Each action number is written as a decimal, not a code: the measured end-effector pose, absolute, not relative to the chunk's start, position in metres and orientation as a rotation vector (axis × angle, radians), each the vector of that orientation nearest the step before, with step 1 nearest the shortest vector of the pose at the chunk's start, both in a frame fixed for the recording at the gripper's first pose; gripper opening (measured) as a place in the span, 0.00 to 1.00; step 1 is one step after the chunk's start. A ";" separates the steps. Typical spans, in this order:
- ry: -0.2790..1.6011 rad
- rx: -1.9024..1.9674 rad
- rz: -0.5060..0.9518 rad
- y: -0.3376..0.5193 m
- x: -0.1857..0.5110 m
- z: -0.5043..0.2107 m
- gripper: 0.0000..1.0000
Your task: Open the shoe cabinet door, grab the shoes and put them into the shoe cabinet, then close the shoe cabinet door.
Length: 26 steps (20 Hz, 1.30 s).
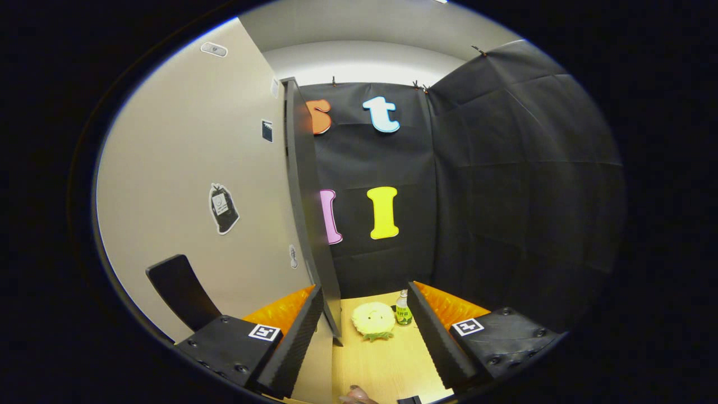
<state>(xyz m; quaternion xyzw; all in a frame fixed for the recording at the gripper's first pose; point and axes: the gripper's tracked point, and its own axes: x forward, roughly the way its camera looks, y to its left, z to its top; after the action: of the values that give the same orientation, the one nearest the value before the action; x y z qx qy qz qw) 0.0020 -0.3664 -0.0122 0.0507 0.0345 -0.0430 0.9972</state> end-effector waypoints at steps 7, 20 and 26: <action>0.067 0.068 -0.049 -0.279 -0.011 -0.010 0.95; 0.079 0.105 0.040 -0.124 0.007 -0.023 0.98; 0.054 0.092 0.063 -0.095 -0.001 -0.015 0.98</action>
<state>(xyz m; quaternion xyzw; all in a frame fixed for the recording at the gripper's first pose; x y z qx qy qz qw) -0.0007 -0.0948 -0.0148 0.0460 0.0269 0.0314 0.9981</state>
